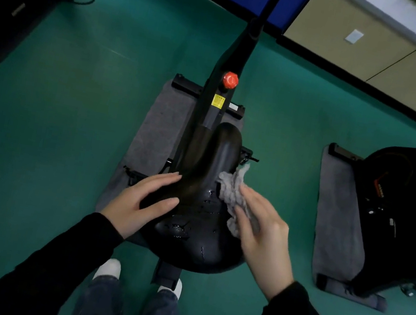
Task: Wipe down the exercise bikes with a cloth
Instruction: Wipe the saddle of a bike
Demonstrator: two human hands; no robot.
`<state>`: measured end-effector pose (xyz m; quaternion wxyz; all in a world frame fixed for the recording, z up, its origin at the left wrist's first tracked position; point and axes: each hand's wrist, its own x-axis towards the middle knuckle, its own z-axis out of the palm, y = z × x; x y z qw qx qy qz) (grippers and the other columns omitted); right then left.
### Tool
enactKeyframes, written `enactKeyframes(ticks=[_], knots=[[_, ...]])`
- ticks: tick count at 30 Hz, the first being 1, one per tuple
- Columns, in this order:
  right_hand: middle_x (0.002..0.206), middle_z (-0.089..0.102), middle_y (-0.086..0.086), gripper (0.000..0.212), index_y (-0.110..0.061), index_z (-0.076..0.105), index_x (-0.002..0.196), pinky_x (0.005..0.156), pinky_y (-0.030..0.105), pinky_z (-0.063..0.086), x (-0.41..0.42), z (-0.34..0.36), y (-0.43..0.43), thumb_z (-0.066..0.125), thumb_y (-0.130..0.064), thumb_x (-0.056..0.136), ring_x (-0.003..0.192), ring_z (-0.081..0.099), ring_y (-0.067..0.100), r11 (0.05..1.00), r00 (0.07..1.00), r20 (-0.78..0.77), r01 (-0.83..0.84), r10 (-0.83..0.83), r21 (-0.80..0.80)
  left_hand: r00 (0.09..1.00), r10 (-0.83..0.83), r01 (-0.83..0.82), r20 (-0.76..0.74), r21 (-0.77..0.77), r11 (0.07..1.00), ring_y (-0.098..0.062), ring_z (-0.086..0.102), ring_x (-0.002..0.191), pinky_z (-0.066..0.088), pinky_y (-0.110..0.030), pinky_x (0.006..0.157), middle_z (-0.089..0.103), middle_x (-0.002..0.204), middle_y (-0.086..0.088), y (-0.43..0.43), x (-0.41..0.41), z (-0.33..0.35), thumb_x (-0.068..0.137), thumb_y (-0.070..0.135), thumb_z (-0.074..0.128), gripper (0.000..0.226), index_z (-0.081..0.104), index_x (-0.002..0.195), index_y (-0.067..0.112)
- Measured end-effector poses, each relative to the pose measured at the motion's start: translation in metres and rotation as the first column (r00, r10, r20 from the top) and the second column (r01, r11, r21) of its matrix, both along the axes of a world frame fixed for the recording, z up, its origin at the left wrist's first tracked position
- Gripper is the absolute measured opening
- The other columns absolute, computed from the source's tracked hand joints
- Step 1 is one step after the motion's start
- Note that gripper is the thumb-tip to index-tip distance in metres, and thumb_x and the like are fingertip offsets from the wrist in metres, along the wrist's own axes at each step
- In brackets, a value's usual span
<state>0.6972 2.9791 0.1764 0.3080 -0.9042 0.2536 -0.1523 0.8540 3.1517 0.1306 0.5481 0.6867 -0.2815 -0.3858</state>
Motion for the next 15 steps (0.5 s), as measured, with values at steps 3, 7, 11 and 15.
enactKeyframes(ticks=[3,7,11,15], knots=[[0.112,0.066,-0.002,0.031,-0.007,0.063,0.121,0.094,0.004,0.038,0.021,-0.005,-0.021,0.059,-0.005,0.091,0.105,0.059,0.007,0.980,0.990,-0.107,0.114,-0.097,0.166,0.999,-0.019,0.018,0.037,0.023,1.000,0.005,0.033,0.132,0.025,-0.031,0.116,0.043,0.142,0.012,0.010,-0.003,-0.001,0.077,0.043,0.063,0.053,0.047,0.126,0.034],[0.121,0.065,0.001,0.030,-0.007,0.063,0.121,0.106,0.030,0.041,0.018,-0.007,-0.040,0.059,-0.007,0.091,0.115,0.057,0.011,0.919,0.980,-0.199,0.108,-0.033,0.380,0.978,-0.112,0.101,0.174,0.074,0.992,0.015,0.023,0.132,0.016,-0.003,0.106,0.029,0.145,0.021,0.018,-0.006,-0.001,0.049,0.074,0.070,0.099,0.032,0.133,0.039],[0.119,0.063,-0.010,0.034,-0.024,0.064,0.116,0.100,0.015,0.038,-0.027,-0.007,-0.029,0.061,-0.004,0.089,0.114,0.055,-0.001,0.929,0.998,-0.043,-0.036,0.056,0.369,0.948,-0.208,0.182,0.242,0.128,0.975,0.009,0.018,0.137,0.013,-0.006,0.109,0.022,0.150,0.017,0.020,-0.005,-0.003,0.034,0.062,0.081,0.120,0.021,0.136,0.040],[0.116,0.065,-0.011,0.034,-0.029,0.062,0.112,0.099,0.017,0.041,-0.022,-0.025,-0.036,0.055,-0.002,0.092,0.110,0.058,0.000,0.856,0.999,-0.019,0.039,-0.035,0.515,0.943,-0.212,0.181,0.257,0.139,0.974,0.009,0.022,0.135,0.015,-0.005,0.108,0.026,0.149,0.013,0.019,-0.004,-0.003,0.031,0.052,0.088,0.124,0.025,0.136,0.037]])
